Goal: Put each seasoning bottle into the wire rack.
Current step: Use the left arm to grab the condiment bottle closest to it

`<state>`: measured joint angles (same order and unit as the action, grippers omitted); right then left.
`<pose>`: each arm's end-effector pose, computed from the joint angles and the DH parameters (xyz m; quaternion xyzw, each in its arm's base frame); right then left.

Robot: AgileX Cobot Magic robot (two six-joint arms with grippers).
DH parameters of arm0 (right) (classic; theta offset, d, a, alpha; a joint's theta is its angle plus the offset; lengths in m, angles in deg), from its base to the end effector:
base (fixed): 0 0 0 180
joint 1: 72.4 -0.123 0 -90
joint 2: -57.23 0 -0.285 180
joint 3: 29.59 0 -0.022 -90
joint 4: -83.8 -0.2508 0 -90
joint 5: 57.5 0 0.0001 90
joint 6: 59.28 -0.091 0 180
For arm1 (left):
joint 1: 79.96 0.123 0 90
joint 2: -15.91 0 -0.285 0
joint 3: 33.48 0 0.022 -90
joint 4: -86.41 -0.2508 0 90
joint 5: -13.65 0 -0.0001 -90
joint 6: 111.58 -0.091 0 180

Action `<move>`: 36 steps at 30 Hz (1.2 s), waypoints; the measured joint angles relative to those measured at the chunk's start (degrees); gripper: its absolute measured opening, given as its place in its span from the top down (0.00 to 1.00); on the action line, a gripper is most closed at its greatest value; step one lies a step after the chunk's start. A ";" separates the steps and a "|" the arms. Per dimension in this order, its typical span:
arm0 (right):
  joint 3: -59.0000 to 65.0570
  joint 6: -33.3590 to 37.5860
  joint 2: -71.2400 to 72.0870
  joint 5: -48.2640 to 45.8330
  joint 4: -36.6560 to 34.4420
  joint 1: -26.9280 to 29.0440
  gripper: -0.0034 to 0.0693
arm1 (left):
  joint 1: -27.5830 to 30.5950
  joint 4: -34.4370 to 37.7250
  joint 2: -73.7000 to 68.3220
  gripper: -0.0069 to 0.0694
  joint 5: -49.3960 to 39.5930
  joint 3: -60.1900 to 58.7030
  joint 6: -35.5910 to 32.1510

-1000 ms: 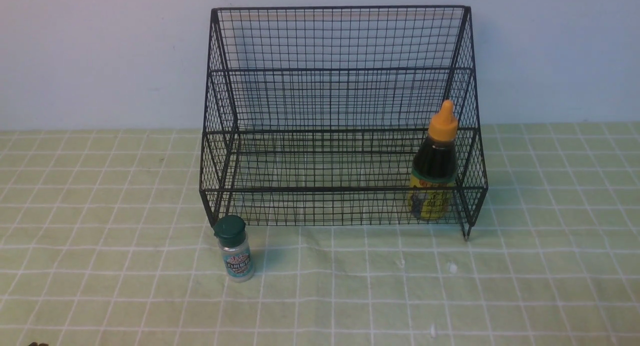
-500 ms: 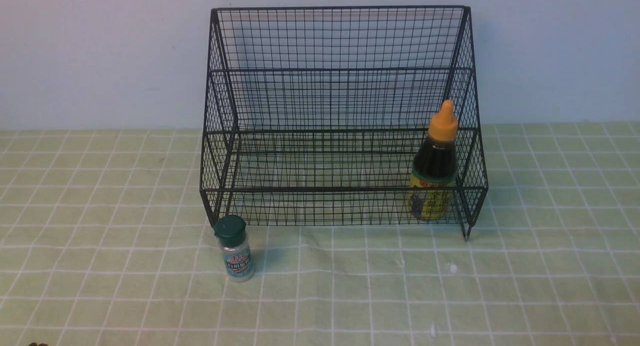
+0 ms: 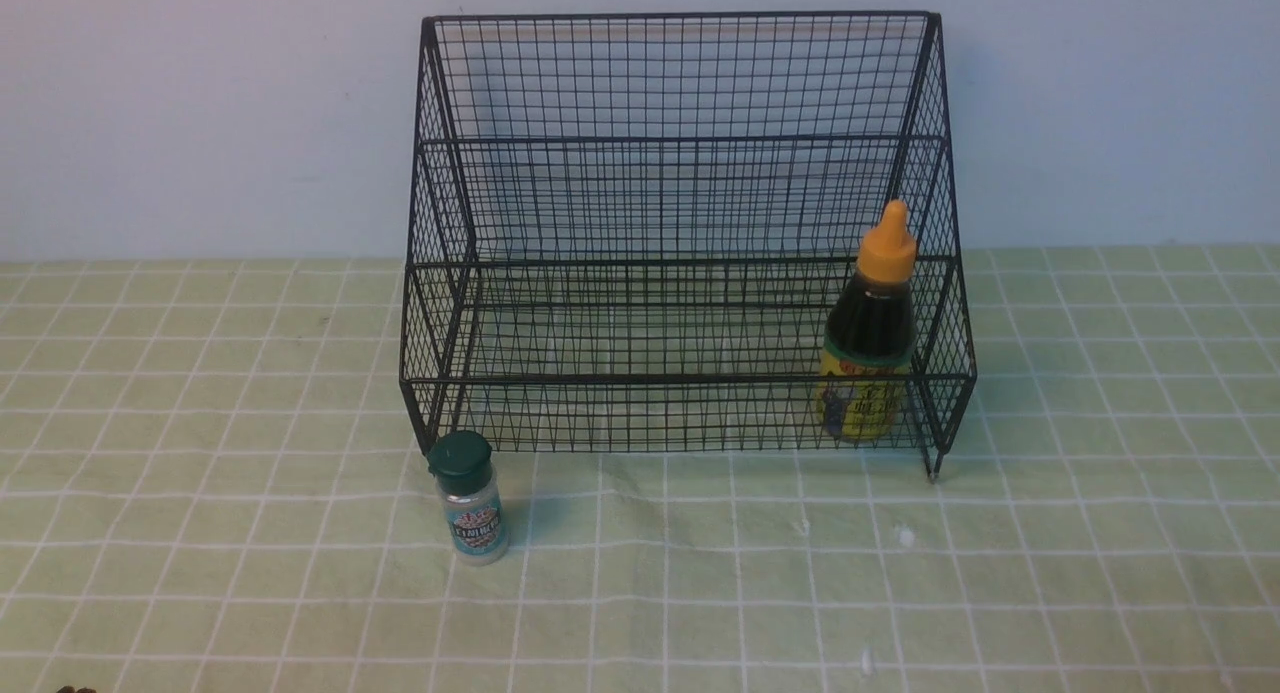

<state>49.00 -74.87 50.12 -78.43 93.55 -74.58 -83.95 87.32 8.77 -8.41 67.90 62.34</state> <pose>0.0529 -0.0035 0.1733 0.0481 0.7989 0.0210 0.5992 0.0521 -0.0042 0.1710 0.0667 0.8053 0.0040 0.5891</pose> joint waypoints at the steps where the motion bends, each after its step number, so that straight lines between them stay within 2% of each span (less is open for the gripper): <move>1: 0.00 0.00 0.00 0.00 0.00 0.00 0.97 | 0.00 0.00 0.00 0.92 0.00 0.00 0.00; 11: 0.00 0.00 0.00 0.00 0.00 0.00 0.97 | 0.00 -0.91 0.00 0.92 0.64 -0.07 -0.71; 15: 0.00 0.00 0.00 0.00 0.00 0.00 0.97 | 0.00 1.62 0.00 0.92 7.34 -0.39 2.06; 18: 0.00 0.00 0.00 0.00 0.00 0.00 0.97 | 0.00 9.30 0.00 0.92 17.08 -0.39 8.20; 21: 0.00 0.00 0.00 0.00 0.00 0.00 0.97 | 0.00 13.52 0.00 0.92 22.61 -0.39 10.03; 25: 0.00 0.00 0.00 0.00 0.00 0.00 0.97 | 0.00 15.11 0.00 0.92 28.65 -0.39 10.75; 30: 0.00 0.00 0.00 0.00 0.00 0.00 0.97 | 0.00 16.36 0.00 0.92 31.13 -0.39 11.75; 34: 0.00 0.00 0.00 0.00 0.00 0.00 0.97 | 0.00 19.23 0.00 0.92 39.48 0.22 17.00; 36: 0.00 0.00 0.00 0.00 0.00 0.00 0.97 | 0.00 18.97 0.00 0.92 40.50 3.26 17.32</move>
<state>49.00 -74.87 50.12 -78.43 93.55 -74.58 -83.95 106.29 8.77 32.09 71.17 79.66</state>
